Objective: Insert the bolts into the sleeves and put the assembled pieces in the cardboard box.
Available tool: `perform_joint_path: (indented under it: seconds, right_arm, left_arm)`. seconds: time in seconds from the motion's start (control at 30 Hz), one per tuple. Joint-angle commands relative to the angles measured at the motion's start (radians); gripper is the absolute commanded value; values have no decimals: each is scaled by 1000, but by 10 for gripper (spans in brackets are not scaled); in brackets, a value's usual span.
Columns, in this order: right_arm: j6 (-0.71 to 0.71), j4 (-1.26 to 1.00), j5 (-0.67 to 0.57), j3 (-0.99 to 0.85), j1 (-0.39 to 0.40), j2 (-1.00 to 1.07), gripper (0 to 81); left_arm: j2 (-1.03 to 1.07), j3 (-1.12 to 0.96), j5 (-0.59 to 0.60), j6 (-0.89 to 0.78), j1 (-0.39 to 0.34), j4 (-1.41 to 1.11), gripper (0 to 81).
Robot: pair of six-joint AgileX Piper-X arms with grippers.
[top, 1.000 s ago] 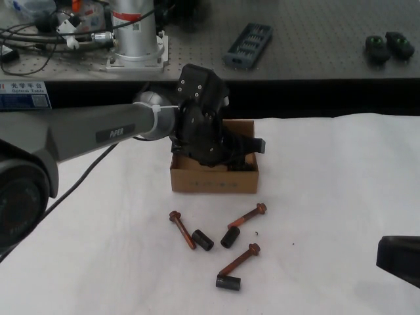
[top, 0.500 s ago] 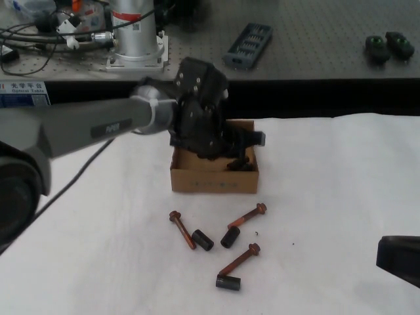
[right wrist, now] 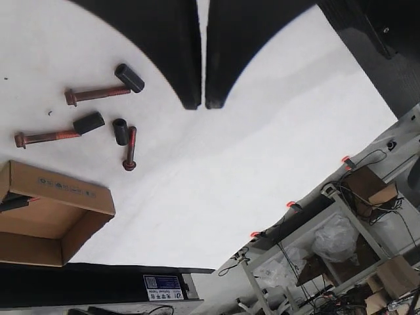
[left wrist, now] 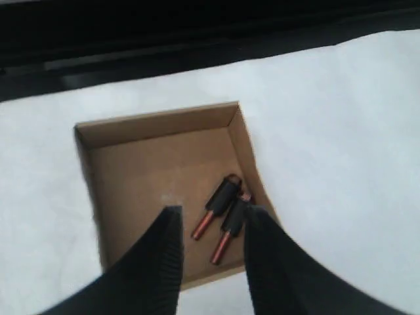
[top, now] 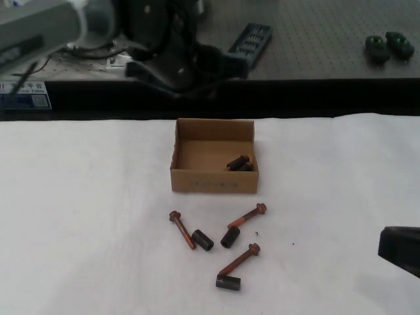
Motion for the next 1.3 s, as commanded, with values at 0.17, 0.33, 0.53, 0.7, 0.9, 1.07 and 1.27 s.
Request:
perform_joint_path:
  seconds: [0.17,0.33,0.53,0.7,0.9,1.07,1.27]
  right_arm:
    - [16,-15,1,-105,-7,200,30]
    - [9,-15,1,-202,-7,380,30]
    - [-68,-15,-1,-314,-4,602,27]
    - [-83,-15,-4,-414,-5,749,27]
    - [-83,-15,-35,-518,-5,886,27]
    - [-122,-15,-43,-592,34,995,28]
    - [-127,-11,-66,-686,109,1157,28]
  left_arm:
    - [-269,372,-11,14,23,-76,204]
    - [-436,614,-6,14,23,-200,204]
    - [-637,828,-7,29,23,-243,204]
    - [-799,974,-7,31,23,-282,204]
    - [-957,1104,-13,31,23,-282,204]
    - [-1041,1173,-13,27,23,-276,204]
    - [-1091,1213,-134,27,23,-173,204]
